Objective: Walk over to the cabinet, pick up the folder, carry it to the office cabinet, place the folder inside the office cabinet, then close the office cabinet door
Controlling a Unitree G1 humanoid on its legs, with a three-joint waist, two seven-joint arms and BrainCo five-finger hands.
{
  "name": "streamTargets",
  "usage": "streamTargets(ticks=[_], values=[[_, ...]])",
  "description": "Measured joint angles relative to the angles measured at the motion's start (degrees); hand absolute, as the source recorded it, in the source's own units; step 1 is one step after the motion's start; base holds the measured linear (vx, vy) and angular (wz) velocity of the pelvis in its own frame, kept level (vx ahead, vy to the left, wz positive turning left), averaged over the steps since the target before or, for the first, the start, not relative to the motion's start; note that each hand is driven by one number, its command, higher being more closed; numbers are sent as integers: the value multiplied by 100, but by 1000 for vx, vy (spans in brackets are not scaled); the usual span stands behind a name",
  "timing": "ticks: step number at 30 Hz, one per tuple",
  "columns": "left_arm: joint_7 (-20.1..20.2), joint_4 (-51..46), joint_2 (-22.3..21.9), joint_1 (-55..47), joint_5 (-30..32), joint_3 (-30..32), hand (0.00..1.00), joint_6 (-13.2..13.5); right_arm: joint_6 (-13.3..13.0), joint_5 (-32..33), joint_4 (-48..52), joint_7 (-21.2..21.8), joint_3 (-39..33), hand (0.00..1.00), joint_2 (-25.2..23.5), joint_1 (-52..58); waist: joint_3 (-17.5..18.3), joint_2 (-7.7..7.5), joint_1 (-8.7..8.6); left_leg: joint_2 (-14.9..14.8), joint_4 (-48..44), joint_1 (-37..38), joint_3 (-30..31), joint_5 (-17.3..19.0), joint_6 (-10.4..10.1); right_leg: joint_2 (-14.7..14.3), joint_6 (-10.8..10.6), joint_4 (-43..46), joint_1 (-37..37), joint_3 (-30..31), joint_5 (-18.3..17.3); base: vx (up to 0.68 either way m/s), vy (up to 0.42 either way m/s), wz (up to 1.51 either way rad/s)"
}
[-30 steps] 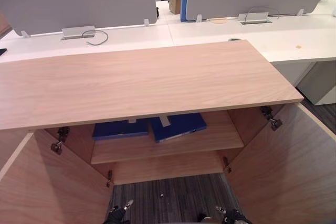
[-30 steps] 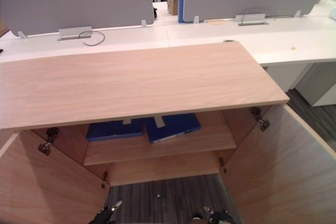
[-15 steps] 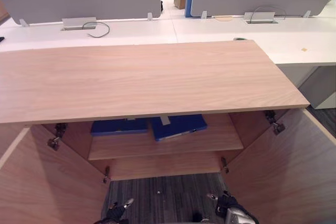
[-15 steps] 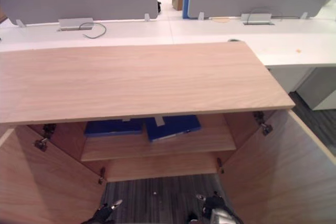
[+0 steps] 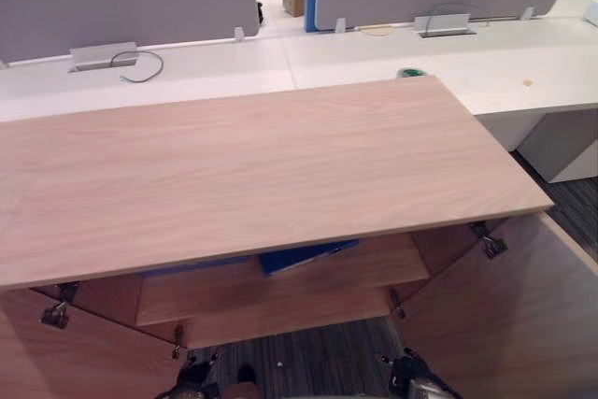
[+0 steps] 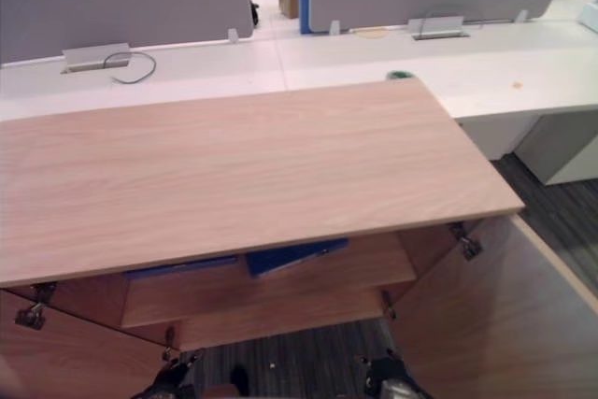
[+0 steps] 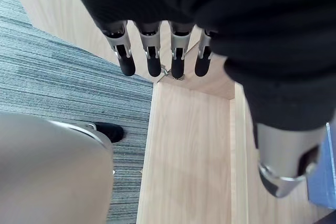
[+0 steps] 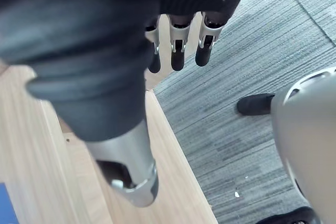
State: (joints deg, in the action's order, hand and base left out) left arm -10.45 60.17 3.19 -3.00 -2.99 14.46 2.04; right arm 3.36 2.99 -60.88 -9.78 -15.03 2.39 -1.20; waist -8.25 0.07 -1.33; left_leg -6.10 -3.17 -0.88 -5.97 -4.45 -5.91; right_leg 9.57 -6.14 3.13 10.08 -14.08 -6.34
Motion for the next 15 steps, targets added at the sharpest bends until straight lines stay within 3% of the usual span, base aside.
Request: streamTargets(ticks=[3,6,12,15], values=[[3,-5,-2,-7,-1,-98,0,2,-2,-151,39,0,12,0,-34,-48,0,16,16,260,194,156,10,-38,55,237,-120,15,97,-24,-66,113,104,14],[1,-20,60,-30,-2,-194,0,3,9,-199,207,-10,135,0,-87,-93,9,37,45,310,314,214,32,-62,88,262,-151,14,117,-48,-87,81,44,6],[-43,-245,68,-153,4,-323,0,9,-36,-685,1943,-194,565,0,99,-274,-1,19,57,312,487,273,-3,-136,99,264,-208,96,30,-7,-149,-5,7,-3],[-43,-405,97,-171,59,-426,0,29,-74,-1055,2510,-295,614,0,260,-596,-25,17,54,306,-348,-387,13,231,150,377,-241,675,-510,35,-381,-53,22,2]])
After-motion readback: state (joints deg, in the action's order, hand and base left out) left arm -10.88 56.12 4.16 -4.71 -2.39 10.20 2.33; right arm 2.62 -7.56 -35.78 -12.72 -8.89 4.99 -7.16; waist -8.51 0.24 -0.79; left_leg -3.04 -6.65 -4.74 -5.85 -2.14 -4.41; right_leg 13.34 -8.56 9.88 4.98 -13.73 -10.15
